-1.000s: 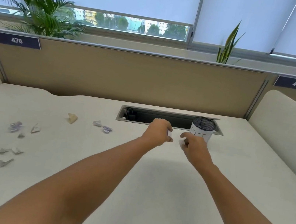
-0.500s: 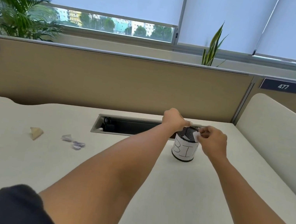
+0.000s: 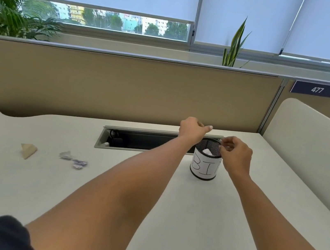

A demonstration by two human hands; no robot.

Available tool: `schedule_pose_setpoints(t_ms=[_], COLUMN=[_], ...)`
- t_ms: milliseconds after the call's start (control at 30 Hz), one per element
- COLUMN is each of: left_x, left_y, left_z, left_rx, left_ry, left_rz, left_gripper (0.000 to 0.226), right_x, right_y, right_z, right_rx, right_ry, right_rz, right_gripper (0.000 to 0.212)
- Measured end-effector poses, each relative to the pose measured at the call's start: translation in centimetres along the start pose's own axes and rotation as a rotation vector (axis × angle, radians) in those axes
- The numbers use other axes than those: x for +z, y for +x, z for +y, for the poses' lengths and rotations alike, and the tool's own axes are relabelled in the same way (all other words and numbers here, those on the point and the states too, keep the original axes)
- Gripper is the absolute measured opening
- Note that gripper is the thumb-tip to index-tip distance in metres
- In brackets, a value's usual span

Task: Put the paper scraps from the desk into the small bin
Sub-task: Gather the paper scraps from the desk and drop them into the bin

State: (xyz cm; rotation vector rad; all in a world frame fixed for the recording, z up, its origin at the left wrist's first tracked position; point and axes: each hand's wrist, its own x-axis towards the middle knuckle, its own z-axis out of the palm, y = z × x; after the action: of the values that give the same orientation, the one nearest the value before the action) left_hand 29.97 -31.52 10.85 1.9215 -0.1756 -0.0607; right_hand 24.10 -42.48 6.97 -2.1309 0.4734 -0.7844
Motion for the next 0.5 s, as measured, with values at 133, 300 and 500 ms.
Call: schedule_pose_setpoints(t_ms=[133, 300, 500], left_x=[-1.7, -4.7, -9.9], left_y=[-0.9, -4.0, -9.6], left_z=[-2.7, -7.9, -14.0], left_rx=[0.015, -0.03, -0.069], left_ry=[0.024, 0.041, 0.344], left_rz=[0.05, 0.14, 0.276], left_gripper=[0.022, 0.016, 0.021], right_x=[0.1, 0.5, 1.6], right_y=[-1.0, -3.0, -6.8], right_z=[-0.2, -0.6, -1.2], right_rx=[-0.041, -0.075, -0.115], right_ry=[0.023, 0.027, -0.024], right_rz=[0.056, 0.04, -0.071], right_gripper=[0.015, 0.012, 0.01])
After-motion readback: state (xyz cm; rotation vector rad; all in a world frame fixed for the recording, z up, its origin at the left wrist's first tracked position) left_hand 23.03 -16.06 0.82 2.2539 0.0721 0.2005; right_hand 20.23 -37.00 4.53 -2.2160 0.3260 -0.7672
